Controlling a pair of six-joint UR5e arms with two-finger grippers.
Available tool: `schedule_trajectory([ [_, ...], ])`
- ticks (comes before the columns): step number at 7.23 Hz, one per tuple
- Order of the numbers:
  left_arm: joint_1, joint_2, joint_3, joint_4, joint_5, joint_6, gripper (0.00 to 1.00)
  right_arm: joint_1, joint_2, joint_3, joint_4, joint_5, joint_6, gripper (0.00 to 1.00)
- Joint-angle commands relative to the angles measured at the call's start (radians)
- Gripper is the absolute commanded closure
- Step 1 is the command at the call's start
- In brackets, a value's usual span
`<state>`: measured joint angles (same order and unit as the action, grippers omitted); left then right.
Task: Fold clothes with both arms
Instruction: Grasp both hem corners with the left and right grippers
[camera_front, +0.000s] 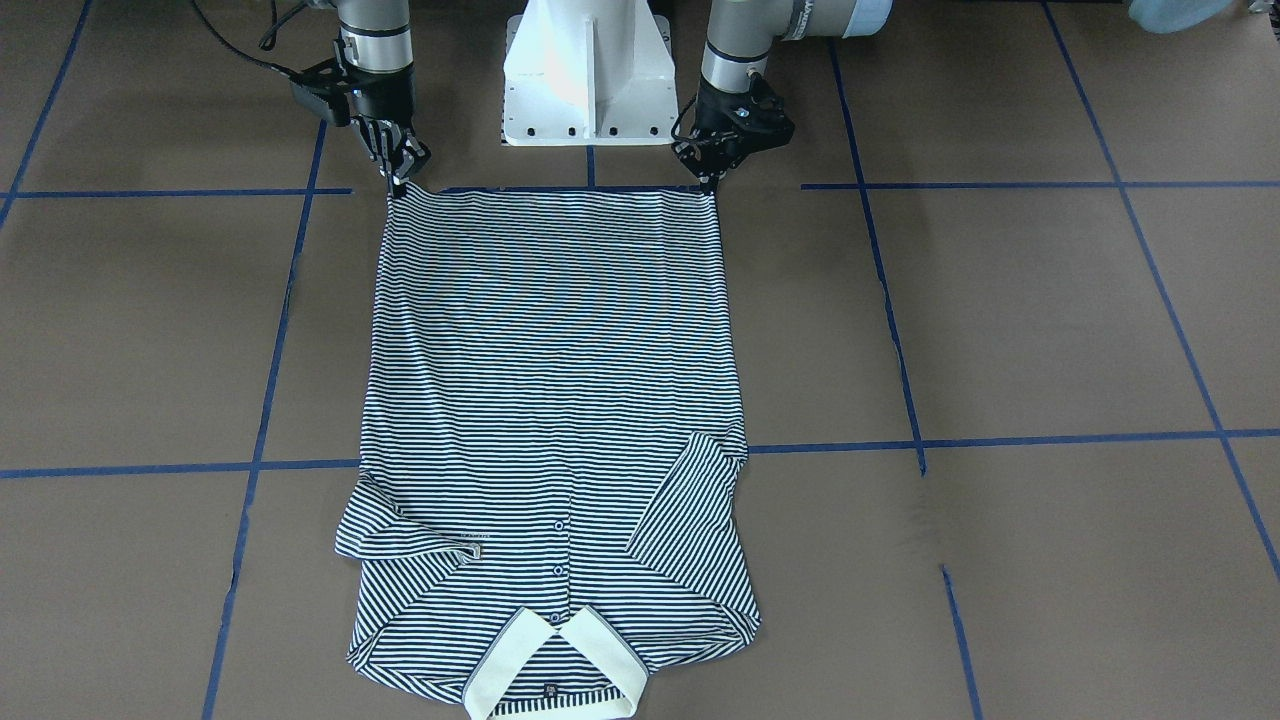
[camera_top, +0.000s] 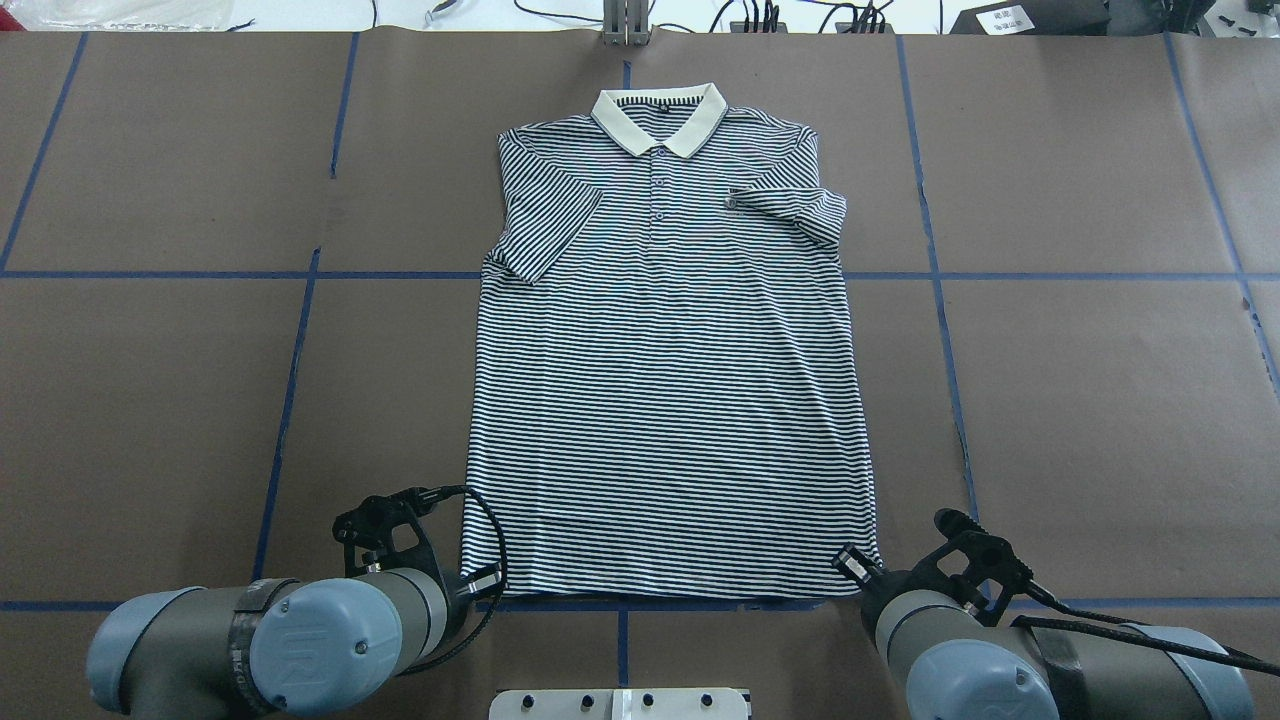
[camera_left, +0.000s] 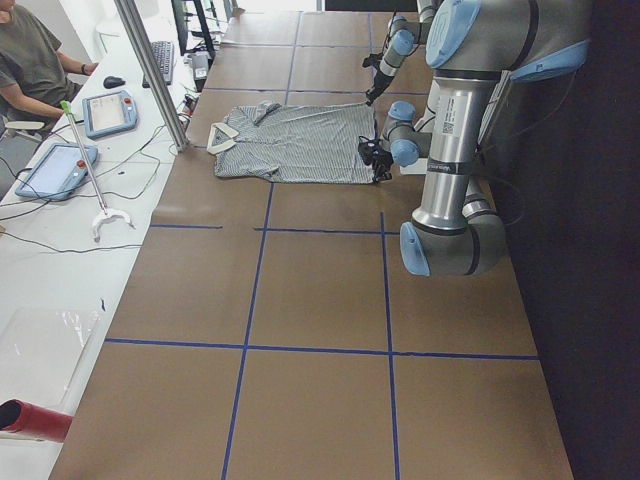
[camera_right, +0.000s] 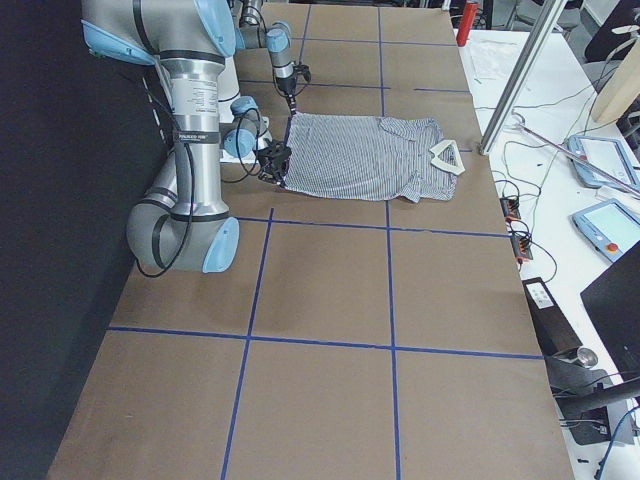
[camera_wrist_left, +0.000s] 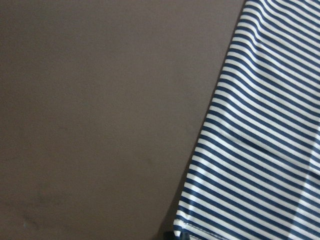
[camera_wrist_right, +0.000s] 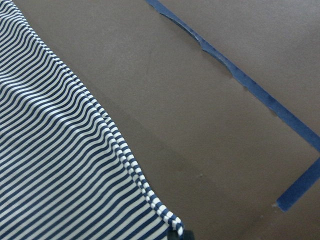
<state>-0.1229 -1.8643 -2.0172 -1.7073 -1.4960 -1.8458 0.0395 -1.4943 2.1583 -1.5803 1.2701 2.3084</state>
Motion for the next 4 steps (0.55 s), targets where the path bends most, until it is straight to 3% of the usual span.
schedule_trajectory([
  [1,0.000,0.013,-0.118,0.032,-0.001,-0.013,1.00,-0.030,-0.003,0.035,-0.001,0.000,0.000,1.00],
  [4,0.070,0.048,-0.279,0.144,-0.006,-0.159,1.00,-0.140,-0.038,0.222,-0.111,0.009,0.000,1.00],
])
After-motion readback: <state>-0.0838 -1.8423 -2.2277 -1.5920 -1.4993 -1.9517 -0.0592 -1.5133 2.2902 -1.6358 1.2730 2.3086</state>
